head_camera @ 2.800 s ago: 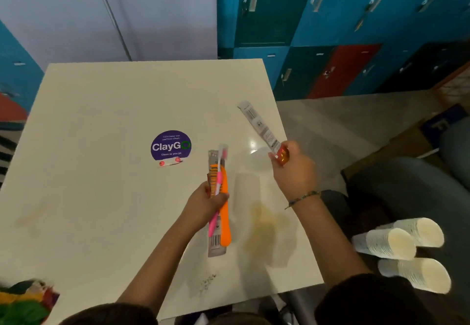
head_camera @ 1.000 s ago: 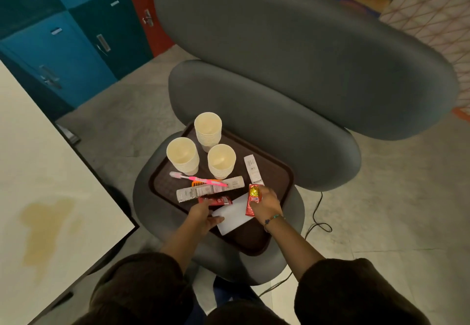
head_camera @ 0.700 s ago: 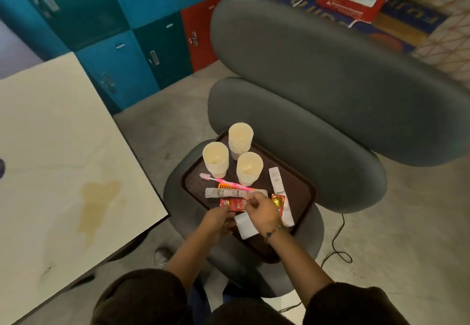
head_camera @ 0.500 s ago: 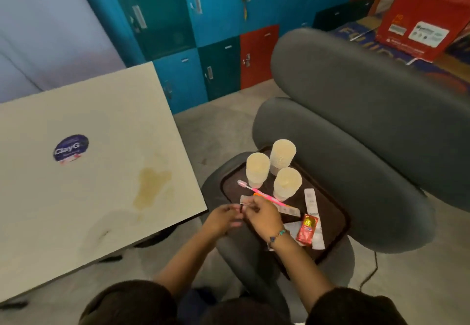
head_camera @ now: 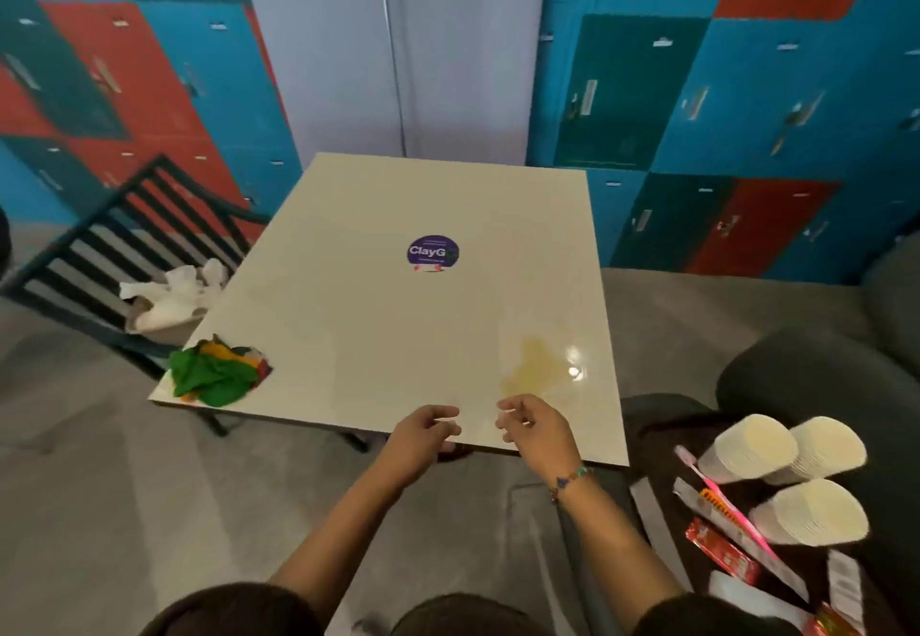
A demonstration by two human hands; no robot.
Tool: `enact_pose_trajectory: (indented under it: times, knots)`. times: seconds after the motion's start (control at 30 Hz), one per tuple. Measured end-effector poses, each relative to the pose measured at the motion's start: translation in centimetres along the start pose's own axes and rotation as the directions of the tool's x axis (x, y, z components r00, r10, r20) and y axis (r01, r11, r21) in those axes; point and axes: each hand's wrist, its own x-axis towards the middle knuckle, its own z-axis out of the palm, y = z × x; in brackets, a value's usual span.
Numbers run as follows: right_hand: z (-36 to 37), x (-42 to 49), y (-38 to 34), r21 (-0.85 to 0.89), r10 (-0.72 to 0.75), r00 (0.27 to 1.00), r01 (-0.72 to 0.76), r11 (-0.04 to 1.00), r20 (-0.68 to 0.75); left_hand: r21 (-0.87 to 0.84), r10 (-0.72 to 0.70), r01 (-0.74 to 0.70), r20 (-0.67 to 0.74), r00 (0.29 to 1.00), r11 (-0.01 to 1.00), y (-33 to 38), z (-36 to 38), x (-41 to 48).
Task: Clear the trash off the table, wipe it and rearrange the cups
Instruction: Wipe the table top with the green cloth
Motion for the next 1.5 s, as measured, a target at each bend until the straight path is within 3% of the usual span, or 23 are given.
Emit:
enact_pose_trajectory:
  times: [0.33,0.6,0.87,1.0,1.1,1.17,1.37,1.43,1.5]
  knots:
    - [19.2,1.0,-8.2,-0.073,-0.09,0.988,0.099,0.992,0.126,-0.108,-0.013,-0.012,-0.232,0.973,0.994,-6.2,-19.7,-0.9]
    - [28.7,3.3,-11.7,-0.262,-0.224,0.927,0.306,0.915,0.3,-0.257,-0.108,0.013,-0.358,0.927,0.966,-10.0,-27.5,0.2]
    - [38.3,11.2,-13.3,-0.417,-0.305,0.803,0.543,0.729,0.512,-0.375,-0.252,0.081,-0.435,0.865,0.923,-12.6,-35.0,5.1]
    - [42.7,15.4,-14.3,-0.522,-0.257,0.725,0.654,0.548,0.639,-0.393,-0.294,0.105,-0.459,0.838,0.913,-12.2,-38.6,8.0]
    - [45.4,17.5,-14.7,-0.524,-0.216,0.619,0.768,0.368,0.755,-0.397,-0.309,0.106,-0.493,0.813,0.912,-12.2,-40.6,9.9]
    - [46.7,18.6,-14.4,-0.501,-0.208,0.571,0.809,0.309,0.794,-0.407,-0.324,0.118,-0.486,0.812,0.906,-12.3,-41.3,10.8]
    - [46.0,21.1,-12.2,-0.371,-0.362,0.492,0.858,0.355,0.792,-0.402,-0.364,0.179,-0.451,0.815,0.898,-12.9,-43.4,14.4]
    - [44.4,21.5,-11.1,-0.386,-0.384,0.524,0.84,0.382,0.76,-0.37,-0.368,0.212,-0.426,0.826,0.904,-12.7,-44.2,15.7]
    - [42.1,22.3,-10.2,-0.455,-0.425,0.623,0.777,0.436,0.656,-0.33,-0.348,0.22,-0.407,0.845,0.918,-12.2,-45.0,17.1]
